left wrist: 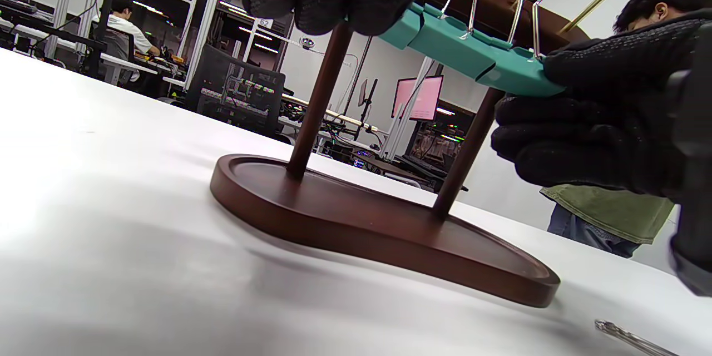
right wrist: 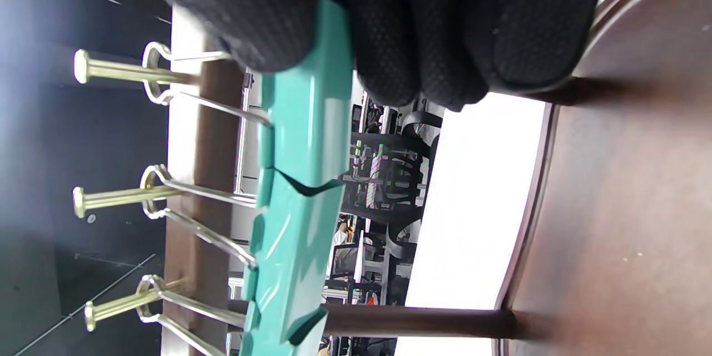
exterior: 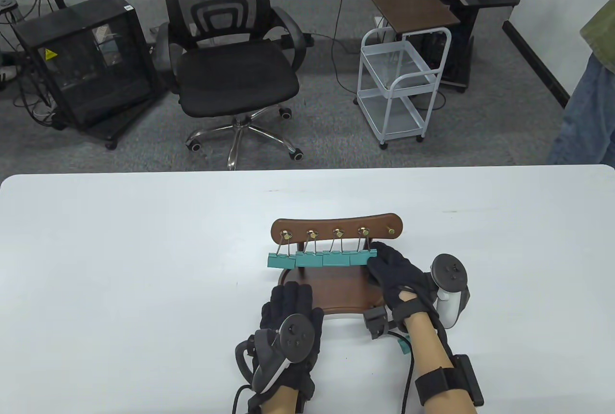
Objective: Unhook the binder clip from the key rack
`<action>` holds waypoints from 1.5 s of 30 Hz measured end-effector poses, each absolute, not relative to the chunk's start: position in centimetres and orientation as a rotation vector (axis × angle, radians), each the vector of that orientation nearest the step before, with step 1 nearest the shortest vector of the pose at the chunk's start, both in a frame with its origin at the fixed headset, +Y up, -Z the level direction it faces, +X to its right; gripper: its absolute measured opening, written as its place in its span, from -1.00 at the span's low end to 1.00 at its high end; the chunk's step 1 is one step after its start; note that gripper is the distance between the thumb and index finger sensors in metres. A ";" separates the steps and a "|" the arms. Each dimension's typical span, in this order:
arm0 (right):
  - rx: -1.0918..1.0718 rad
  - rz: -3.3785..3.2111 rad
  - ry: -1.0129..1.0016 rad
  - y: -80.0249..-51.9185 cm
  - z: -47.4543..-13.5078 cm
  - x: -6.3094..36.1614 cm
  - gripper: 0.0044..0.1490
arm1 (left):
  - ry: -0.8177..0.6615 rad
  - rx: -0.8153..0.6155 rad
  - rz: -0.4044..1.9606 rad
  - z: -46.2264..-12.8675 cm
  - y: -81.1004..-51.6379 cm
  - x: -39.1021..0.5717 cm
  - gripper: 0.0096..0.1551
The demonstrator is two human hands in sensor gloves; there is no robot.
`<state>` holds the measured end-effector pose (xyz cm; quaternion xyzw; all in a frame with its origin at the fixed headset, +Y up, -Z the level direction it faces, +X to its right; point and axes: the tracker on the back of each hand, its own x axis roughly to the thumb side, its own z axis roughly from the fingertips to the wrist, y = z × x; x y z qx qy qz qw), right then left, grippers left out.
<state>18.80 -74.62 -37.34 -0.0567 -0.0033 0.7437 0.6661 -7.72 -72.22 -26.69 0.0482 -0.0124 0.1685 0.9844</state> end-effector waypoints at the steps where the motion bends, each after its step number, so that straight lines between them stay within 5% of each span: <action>1: -0.128 1.680 -0.011 -74.6 -37.3 18.8 -0.30 | -0.025 0.097 0.338 -26.7 -72.2 -7.7 -0.29; 45: -0.029 1.545 -0.015 -74.3 -36.3 20.4 -0.35 | -0.023 0.095 0.339 -26.7 -72.2 -7.7 -0.29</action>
